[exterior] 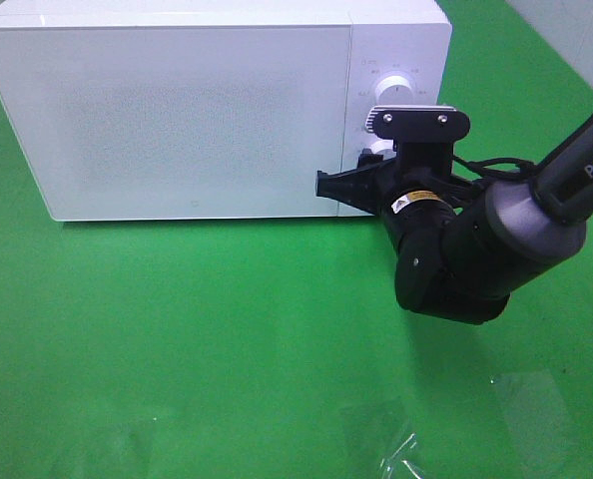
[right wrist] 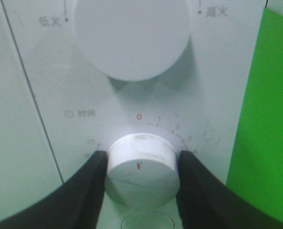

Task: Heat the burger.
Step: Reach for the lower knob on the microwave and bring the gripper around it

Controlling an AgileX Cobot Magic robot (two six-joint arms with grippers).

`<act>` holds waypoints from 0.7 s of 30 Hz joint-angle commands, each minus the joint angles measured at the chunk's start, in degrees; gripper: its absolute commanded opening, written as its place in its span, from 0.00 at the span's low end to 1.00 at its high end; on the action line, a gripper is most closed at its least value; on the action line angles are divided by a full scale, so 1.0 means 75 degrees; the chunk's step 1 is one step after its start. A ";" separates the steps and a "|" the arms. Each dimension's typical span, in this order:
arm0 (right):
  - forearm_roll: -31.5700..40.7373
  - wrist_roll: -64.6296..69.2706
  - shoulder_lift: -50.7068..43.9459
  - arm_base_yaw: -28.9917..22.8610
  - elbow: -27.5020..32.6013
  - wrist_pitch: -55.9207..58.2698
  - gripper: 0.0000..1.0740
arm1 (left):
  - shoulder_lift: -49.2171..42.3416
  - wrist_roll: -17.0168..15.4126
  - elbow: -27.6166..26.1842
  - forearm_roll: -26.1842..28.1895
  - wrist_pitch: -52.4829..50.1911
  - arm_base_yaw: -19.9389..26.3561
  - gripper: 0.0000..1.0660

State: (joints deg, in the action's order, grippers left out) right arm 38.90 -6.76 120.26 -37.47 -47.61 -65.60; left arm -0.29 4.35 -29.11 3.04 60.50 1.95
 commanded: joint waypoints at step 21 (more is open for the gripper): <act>-0.1727 0.7662 -0.0099 0.0008 -0.0153 -0.1436 0.07 | -0.0145 0.0000 0.0038 -0.0015 -0.0107 0.0000 0.92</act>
State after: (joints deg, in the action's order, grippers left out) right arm 35.52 47.61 120.49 -36.96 -46.75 -67.04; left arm -0.29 4.35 -29.11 2.98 60.50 1.95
